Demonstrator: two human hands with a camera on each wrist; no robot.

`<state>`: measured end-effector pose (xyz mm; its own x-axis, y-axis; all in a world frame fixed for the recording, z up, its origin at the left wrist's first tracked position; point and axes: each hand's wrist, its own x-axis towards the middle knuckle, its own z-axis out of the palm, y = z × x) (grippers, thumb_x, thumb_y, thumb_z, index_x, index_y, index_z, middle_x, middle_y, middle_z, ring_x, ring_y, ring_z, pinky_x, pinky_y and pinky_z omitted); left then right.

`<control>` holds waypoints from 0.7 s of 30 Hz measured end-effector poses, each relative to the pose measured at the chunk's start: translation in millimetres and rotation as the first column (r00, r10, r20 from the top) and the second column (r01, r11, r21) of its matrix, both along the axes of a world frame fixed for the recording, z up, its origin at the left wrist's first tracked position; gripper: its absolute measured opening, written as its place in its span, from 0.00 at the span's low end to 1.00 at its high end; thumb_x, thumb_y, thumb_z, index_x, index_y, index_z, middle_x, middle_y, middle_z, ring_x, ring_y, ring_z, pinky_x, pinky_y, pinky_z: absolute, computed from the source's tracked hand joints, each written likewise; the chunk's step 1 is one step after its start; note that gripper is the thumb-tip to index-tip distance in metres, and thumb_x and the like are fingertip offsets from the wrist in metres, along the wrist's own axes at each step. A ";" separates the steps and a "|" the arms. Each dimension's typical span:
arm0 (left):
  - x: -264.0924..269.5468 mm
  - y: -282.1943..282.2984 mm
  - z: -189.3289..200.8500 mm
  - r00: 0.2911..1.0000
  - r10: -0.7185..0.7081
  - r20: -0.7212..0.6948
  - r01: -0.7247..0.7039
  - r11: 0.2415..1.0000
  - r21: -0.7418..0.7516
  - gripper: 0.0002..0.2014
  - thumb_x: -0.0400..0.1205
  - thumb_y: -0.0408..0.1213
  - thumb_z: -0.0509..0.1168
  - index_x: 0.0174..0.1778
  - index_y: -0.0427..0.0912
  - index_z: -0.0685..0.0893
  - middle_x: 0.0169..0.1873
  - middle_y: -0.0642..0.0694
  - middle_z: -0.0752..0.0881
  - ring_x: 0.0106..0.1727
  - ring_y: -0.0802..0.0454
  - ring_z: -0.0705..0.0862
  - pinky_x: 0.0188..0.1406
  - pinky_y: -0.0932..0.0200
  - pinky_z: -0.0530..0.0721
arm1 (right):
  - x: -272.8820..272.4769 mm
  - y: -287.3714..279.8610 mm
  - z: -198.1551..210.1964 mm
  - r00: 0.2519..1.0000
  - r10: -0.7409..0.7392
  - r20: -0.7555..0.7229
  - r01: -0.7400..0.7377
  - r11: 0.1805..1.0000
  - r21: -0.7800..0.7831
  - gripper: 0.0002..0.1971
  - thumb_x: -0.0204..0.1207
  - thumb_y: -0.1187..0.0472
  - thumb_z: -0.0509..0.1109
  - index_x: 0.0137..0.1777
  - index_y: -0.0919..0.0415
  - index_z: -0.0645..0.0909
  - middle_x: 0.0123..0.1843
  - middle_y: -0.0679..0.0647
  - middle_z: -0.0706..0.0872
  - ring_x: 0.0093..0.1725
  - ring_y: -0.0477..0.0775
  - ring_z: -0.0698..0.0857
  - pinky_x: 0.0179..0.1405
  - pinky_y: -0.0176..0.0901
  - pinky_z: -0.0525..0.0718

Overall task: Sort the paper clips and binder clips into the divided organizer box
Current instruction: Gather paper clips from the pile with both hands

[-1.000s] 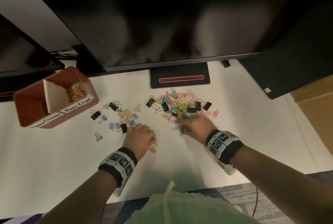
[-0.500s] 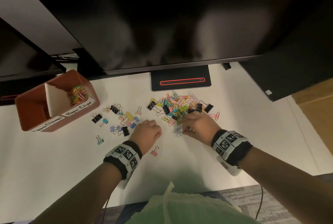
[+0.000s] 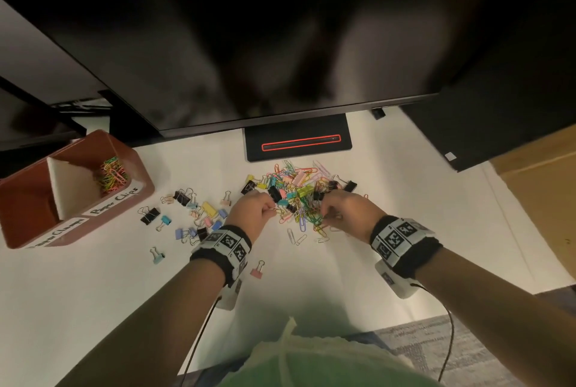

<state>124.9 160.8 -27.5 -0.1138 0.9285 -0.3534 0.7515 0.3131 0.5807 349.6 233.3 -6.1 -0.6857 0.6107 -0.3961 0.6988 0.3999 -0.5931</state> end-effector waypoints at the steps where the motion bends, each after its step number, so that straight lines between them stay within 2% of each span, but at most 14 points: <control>1: 0.0 1.2 -1.2 1.000 -0.003 -0.013 0.003 1.000 0.000 0.06 0.78 0.33 0.67 0.47 0.36 0.85 0.45 0.43 0.80 0.41 0.49 0.80 0.51 0.53 0.81 | -0.5 -1.3 -2.7 1.000 0.025 0.013 -0.025 1.000 0.003 0.06 0.72 0.61 0.73 0.47 0.57 0.81 0.48 0.49 0.80 0.45 0.50 0.81 0.50 0.44 0.82; 4: -0.8 1.6 -4.2 0.997 -0.045 -0.058 0.046 0.999 0.022 0.05 0.79 0.33 0.65 0.45 0.35 0.84 0.47 0.47 0.74 0.43 0.53 0.77 0.50 0.61 0.76 | -2.9 -5.2 -8.3 0.997 0.059 0.047 -0.060 0.998 0.022 0.07 0.72 0.62 0.73 0.50 0.58 0.82 0.54 0.52 0.81 0.50 0.53 0.82 0.53 0.47 0.83; 6: -2.2 -0.1 -4.9 0.991 -0.100 -0.092 0.102 0.995 0.018 0.04 0.80 0.31 0.63 0.44 0.34 0.82 0.47 0.45 0.76 0.44 0.50 0.78 0.49 0.60 0.75 | -5.6 -6.9 -9.9 0.996 0.058 0.061 -0.061 0.997 0.045 0.08 0.73 0.63 0.72 0.51 0.58 0.82 0.55 0.52 0.82 0.52 0.55 0.82 0.54 0.50 0.83; 9: -4.1 -5.5 -3.3 0.979 -0.160 -0.123 0.159 0.987 -0.018 0.02 0.80 0.30 0.62 0.44 0.35 0.80 0.41 0.42 0.80 0.46 0.44 0.79 0.43 0.57 0.74 | -9.4 -7.8 -10.9 0.996 0.047 0.080 -0.053 0.996 0.071 0.10 0.73 0.63 0.71 0.54 0.57 0.81 0.56 0.53 0.84 0.56 0.56 0.81 0.55 0.50 0.82; 11: -5.2 -10.1 -1.1 0.987 -0.138 -0.088 0.135 0.990 -0.032 0.03 0.80 0.31 0.63 0.47 0.37 0.79 0.39 0.45 0.79 0.46 0.45 0.79 0.42 0.59 0.73 | -11.3 -7.6 -10.6 0.995 0.033 0.092 -0.039 0.997 0.070 0.13 0.73 0.62 0.70 0.58 0.56 0.79 0.57 0.54 0.84 0.57 0.56 0.81 0.56 0.50 0.82; 13: -3.3 -14.5 4.1 0.995 -0.094 -0.018 0.093 0.994 -0.048 0.07 0.80 0.32 0.64 0.53 0.38 0.80 0.40 0.48 0.80 0.45 0.48 0.80 0.44 0.60 0.75 | -12.9 -7.5 -11.0 0.995 0.030 0.093 -0.037 0.997 0.074 0.15 0.74 0.61 0.70 0.61 0.56 0.79 0.58 0.54 0.84 0.58 0.57 0.81 0.56 0.51 0.83; 15: 4.5 -17.1 12.3 0.996 -0.064 0.057 0.066 0.997 -0.029 0.10 0.79 0.34 0.66 0.56 0.41 0.81 0.42 0.48 0.82 0.45 0.52 0.81 0.48 0.60 0.79 | -13.8 -7.9 -12.1 0.995 0.048 0.092 -0.056 0.995 0.085 0.14 0.75 0.60 0.69 0.61 0.56 0.81 0.57 0.54 0.84 0.57 0.56 0.81 0.55 0.51 0.83; 17: 17.5 -17.3 19.6 0.992 -0.040 0.121 0.040 0.999 0.002 0.11 0.78 0.37 0.68 0.56 0.41 0.81 0.42 0.50 0.82 0.42 0.55 0.80 0.47 0.61 0.80 | -13.4 -8.8 -13.4 0.994 0.056 0.093 -0.065 0.993 0.095 0.12 0.76 0.60 0.68 0.59 0.56 0.82 0.54 0.54 0.83 0.55 0.56 0.81 0.54 0.51 0.83; 19: 31.8 -15.2 22.1 0.989 -0.012 0.148 0.014 1.000 -0.014 0.13 0.77 0.39 0.70 0.56 0.41 0.82 0.41 0.48 0.83 0.41 0.54 0.80 0.45 0.62 0.79 | -12.2 -9.7 -14.6 0.995 0.047 0.085 -0.055 0.994 0.099 0.12 0.75 0.60 0.69 0.58 0.56 0.83 0.53 0.53 0.83 0.55 0.57 0.81 0.54 0.52 0.83; 21: 42.7 -11.6 18.5 0.992 0.031 0.124 -0.024 0.998 -0.061 0.17 0.75 0.39 0.72 0.58 0.39 0.81 0.44 0.43 0.87 0.43 0.50 0.83 0.49 0.58 0.83 | -11.5 -10.6 -15.2 0.996 0.038 0.081 -0.046 0.993 0.105 0.12 0.75 0.59 0.69 0.57 0.56 0.83 0.53 0.53 0.82 0.54 0.57 0.81 0.54 0.53 0.83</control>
<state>167.6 149.2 -8.9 -0.0902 0.9027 -0.4208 0.6648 0.3692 0.6494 338.1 222.7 -21.3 -0.6808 0.6239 -0.3837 0.7229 0.4880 -0.4891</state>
